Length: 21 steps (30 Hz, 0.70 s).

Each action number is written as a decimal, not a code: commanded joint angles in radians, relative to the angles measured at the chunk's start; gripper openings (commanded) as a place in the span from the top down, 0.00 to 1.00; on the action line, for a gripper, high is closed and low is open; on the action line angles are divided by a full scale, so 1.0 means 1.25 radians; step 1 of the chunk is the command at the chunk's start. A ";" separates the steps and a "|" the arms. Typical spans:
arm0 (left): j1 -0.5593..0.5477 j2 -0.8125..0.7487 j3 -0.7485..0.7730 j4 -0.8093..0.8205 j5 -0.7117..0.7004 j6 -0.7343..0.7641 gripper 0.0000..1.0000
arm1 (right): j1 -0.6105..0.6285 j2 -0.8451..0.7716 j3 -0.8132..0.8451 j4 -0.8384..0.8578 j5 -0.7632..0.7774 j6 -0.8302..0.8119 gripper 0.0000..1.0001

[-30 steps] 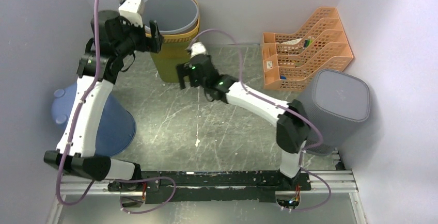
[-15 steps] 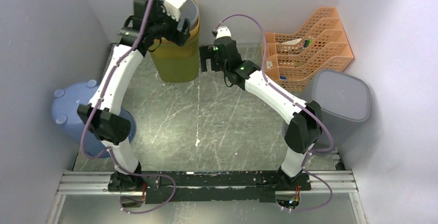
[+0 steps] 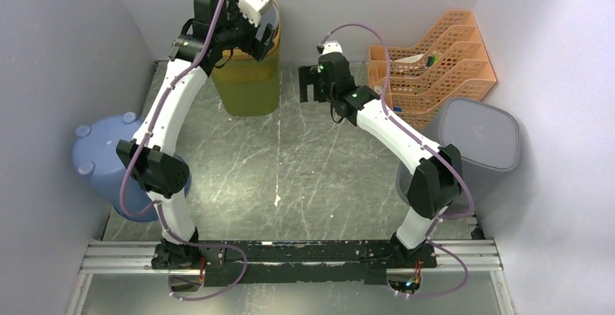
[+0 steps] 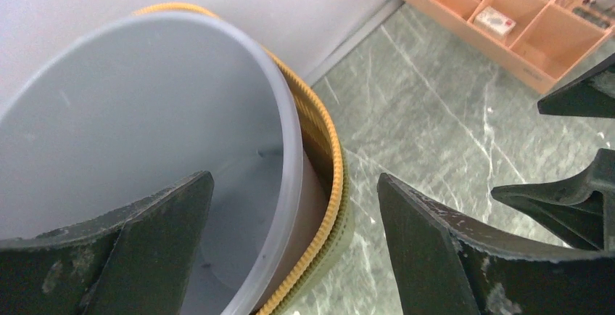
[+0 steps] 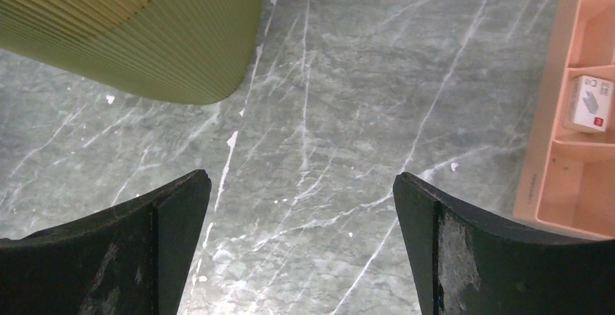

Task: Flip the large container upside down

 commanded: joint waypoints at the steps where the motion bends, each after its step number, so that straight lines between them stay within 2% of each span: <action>1: 0.001 -0.058 -0.046 0.116 0.050 -0.013 0.02 | -0.022 -0.036 -0.016 0.005 -0.008 -0.001 0.00; 7: 0.001 0.038 0.077 0.024 0.006 0.017 0.04 | -0.036 -0.032 -0.023 0.009 -0.022 0.000 0.00; 21: 0.002 0.080 0.051 0.061 -0.085 0.014 0.04 | -0.061 -0.032 -0.047 0.006 -0.036 -0.003 0.00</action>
